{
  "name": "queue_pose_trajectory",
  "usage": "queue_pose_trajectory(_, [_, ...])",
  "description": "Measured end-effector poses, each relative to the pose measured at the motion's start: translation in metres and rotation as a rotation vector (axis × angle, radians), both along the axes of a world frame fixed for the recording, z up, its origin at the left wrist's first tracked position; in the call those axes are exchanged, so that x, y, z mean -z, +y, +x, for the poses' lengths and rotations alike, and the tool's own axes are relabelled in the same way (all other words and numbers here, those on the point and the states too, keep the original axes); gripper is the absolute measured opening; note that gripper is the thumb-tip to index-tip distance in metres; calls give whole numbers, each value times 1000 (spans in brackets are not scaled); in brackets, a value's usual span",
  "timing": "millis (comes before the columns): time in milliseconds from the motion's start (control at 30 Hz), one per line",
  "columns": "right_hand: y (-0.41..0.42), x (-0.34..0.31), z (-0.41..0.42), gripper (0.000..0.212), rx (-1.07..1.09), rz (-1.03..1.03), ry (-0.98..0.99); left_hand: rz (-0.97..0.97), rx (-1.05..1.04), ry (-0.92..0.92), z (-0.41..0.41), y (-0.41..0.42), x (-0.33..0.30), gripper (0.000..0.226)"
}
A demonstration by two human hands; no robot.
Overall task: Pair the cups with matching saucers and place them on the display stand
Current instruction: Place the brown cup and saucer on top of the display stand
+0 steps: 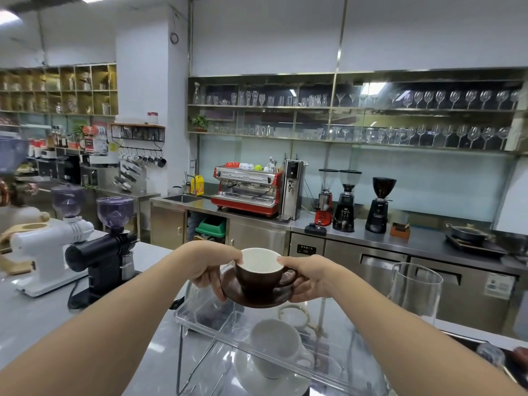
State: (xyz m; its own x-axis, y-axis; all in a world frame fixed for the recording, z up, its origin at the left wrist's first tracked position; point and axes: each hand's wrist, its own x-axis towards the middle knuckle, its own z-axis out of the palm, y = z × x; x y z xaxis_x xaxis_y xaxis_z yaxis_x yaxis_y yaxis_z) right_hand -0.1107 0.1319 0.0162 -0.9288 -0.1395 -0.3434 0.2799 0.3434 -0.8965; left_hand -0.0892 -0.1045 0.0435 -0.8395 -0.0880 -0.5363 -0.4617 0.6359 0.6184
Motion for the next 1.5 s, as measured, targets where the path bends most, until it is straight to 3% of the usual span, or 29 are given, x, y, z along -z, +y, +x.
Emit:
queue_pose_trajectory(467, [-6,-2,0,49,-14,15,29,-19,5,5,-13,-10,4,38])
queue_pose_trajectory(1100, [-9,2,-2,51,-11,59,69,-119,22,73,-12,-7,3,41])
queue_pose_trajectory(1367, [-11,1,4,49,-4,73,85,-164,-27,109,-6,-2,1,55])
queue_pose_trajectory(1500, [-12,-1,7,41,-7,79,75,-165,-35,129,-2,-3,1,47])
